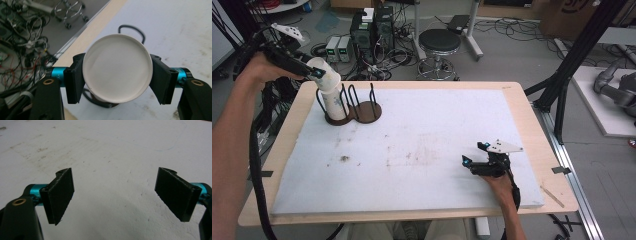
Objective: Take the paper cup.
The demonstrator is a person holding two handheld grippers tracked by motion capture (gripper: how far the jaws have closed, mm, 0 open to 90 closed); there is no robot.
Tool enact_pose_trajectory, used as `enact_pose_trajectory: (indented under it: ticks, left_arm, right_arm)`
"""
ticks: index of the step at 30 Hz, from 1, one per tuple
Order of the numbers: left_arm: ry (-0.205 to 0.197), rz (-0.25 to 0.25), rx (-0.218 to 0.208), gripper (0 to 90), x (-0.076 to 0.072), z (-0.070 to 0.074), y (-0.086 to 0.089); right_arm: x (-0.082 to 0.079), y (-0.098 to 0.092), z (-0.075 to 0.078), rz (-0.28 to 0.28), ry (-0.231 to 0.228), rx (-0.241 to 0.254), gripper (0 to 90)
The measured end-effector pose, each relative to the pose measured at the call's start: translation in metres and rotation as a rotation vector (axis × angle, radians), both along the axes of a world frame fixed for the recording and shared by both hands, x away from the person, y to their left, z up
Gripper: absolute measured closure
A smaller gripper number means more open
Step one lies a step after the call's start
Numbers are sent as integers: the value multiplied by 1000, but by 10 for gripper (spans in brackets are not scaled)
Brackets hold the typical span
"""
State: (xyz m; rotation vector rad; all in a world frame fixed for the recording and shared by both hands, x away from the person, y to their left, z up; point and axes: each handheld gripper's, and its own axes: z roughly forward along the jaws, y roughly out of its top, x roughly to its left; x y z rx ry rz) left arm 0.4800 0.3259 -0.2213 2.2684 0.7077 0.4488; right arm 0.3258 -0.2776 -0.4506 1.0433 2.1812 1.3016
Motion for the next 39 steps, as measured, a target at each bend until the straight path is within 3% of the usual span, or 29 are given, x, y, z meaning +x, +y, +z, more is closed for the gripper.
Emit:
enact_pose_trajectory:
  ticks: [3,5,6,8,12,13,16,21,24,25,26,28,31,34,39]
  left_arm:
    - [-29,-32,-50,361,-15,0,-9]
    - [-54,-70,-107,361,-27,-3,-18]
    - [-54,-70,-107,361,-27,-3,-18]
    - [-69,-108,-168,362,-38,-9,-29]
    - [-83,-154,-201,362,-48,-15,-39]
    - [-92,-184,-230,362,-55,-19,-46]
    - [-102,-205,-251,362,-62,-24,-51]
    - [-118,-257,-371,362,-80,-43,-64]
    - [-135,-280,-416,362,-93,-55,-70]
    - [-150,-293,-456,362,-102,-64,-74]
    - [-150,-293,-456,362,-102,-64,-74]
    - [-158,-304,-502,362,-111,-75,-77]
    - [-174,-300,-508,362,-123,-91,-82]
    - [-190,-297,-559,362,-134,-104,-85]
    - [-245,-285,-620,361,-148,-121,-84]
  right_arm:
    - [0,-1,0,3,-6,4,161]
    - [-1,-1,0,4,-3,5,161]
    - [-1,-1,0,4,-3,5,161]
    - [-1,-1,0,4,-7,8,161]
    - [-1,-1,0,6,-1,13,161]
    - [-1,-1,0,7,-1,12,161]
    - [-1,-1,0,8,-2,11,161]
    - [0,-1,0,11,-2,12,162]
    - [-1,-1,0,12,-2,12,161]
    - [-1,-1,0,14,-8,10,161]
    - [-1,-1,0,14,-8,10,161]
    - [-1,-1,0,13,-7,12,161]
    - [-1,-2,0,14,-6,12,161]
    - [-1,-2,0,14,-6,18,161]
    - [0,-2,0,15,-1,21,161]
